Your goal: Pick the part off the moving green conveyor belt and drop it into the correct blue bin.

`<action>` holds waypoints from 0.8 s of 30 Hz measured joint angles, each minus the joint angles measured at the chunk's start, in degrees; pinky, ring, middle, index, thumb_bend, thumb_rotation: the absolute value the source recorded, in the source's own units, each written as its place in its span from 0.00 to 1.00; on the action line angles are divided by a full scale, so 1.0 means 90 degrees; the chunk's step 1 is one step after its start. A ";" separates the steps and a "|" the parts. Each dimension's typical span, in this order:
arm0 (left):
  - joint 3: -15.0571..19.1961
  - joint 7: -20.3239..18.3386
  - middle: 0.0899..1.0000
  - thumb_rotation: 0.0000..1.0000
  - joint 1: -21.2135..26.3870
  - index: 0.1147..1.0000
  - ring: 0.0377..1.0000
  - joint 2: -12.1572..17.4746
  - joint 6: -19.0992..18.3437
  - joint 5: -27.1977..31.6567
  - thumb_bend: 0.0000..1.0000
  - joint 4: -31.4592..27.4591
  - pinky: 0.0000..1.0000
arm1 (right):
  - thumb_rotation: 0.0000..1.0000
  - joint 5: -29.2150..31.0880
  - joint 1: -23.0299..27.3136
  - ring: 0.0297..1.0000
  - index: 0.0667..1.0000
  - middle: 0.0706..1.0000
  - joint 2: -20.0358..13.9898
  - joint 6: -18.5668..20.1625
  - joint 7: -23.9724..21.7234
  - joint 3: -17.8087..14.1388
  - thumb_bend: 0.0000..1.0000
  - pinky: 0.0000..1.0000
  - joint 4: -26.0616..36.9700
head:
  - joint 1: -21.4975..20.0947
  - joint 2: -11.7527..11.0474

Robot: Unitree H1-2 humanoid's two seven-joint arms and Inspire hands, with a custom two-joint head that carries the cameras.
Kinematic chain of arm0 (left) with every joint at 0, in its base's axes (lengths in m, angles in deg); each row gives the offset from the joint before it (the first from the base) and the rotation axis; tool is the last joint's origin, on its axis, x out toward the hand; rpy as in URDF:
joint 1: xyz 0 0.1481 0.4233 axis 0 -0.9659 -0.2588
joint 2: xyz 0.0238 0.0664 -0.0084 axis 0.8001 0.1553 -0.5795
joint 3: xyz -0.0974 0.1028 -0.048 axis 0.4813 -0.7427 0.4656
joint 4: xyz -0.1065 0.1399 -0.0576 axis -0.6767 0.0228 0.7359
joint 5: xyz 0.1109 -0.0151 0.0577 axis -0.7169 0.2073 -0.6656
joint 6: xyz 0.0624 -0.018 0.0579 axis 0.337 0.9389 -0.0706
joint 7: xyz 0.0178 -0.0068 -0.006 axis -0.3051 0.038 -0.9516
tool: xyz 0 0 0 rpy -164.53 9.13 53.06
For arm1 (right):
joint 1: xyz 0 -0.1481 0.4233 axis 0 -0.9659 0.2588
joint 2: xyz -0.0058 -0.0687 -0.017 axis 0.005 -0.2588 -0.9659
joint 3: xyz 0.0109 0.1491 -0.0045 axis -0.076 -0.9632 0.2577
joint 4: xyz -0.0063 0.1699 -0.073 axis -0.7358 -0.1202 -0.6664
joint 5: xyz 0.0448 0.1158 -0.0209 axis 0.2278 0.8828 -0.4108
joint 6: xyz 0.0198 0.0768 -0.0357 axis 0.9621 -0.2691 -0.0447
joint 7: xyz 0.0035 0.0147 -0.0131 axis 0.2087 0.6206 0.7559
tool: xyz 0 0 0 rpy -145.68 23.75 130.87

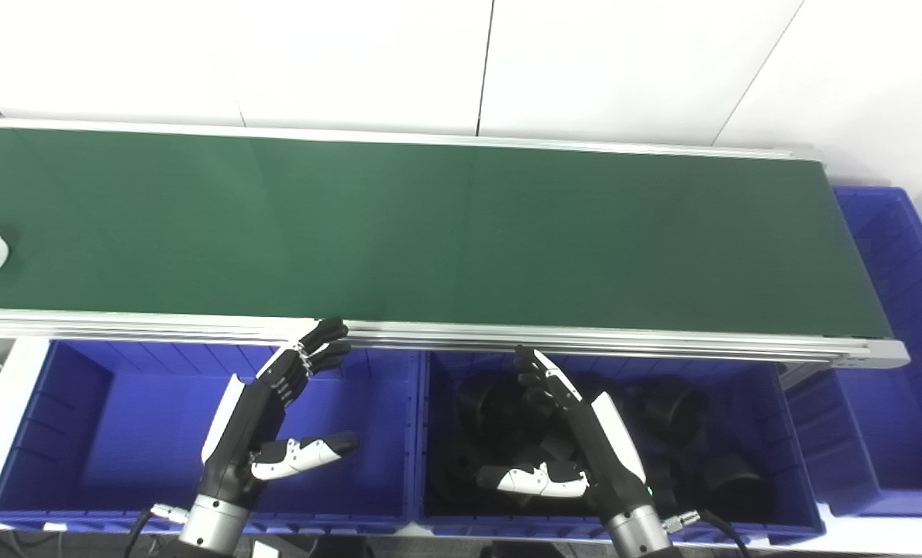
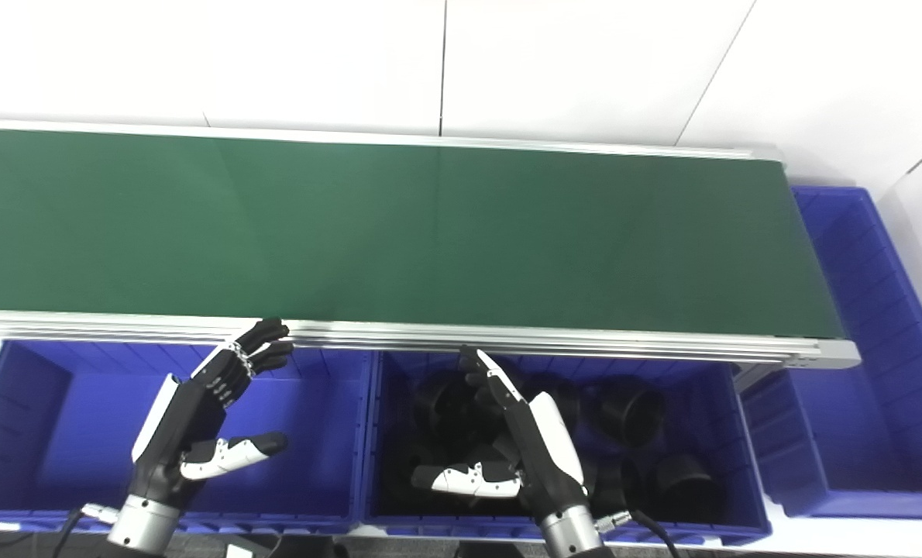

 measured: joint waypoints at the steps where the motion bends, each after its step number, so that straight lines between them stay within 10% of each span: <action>1: 0.0047 -0.0051 0.85 0.36 0.0003 0.83 0.80 -0.0013 0.0000 0.0048 0.90 0.0002 0.80 | 0.34 0.0053 0.0007 0.85 0.92 0.88 0.0011 0.0000 -0.0001 -0.0003 0.93 0.79 0.0001 | 0.0000 0.0000; 10: 0.0263 -0.0469 0.85 0.32 0.0076 0.83 0.81 -0.0205 0.0000 0.0373 0.91 0.0103 0.81 | 0.31 0.0092 0.0053 0.85 0.92 0.88 0.0079 0.0000 -0.0006 -0.0001 0.93 0.79 0.0008 | 0.0244 -0.0098; 14: 0.0263 -0.0513 0.84 0.31 0.0137 0.82 0.80 -0.0241 0.0000 0.0237 0.95 0.0156 0.79 | 0.29 0.0165 0.0079 0.86 0.93 0.89 0.0043 -0.0038 -0.0007 -0.0041 0.91 0.82 -0.0032 | 0.0967 -0.0283; 16: 0.0253 -0.0509 0.82 0.30 0.0153 0.80 0.78 -0.0342 0.0000 0.0114 0.96 0.0227 0.75 | 0.29 0.0198 0.0093 0.87 0.93 0.90 -0.0022 -0.0173 -0.0008 -0.0067 0.89 0.81 -0.0102 | 0.2036 -0.0652; 24: 0.0108 -0.0042 0.78 0.29 0.0152 0.76 0.75 -0.0661 0.0000 -0.0478 1.00 0.0269 0.69 | 0.27 0.0210 0.0209 0.88 0.95 0.91 -0.0246 -0.0452 0.0001 -0.0213 0.87 0.83 -0.0509 | 0.2636 -0.1083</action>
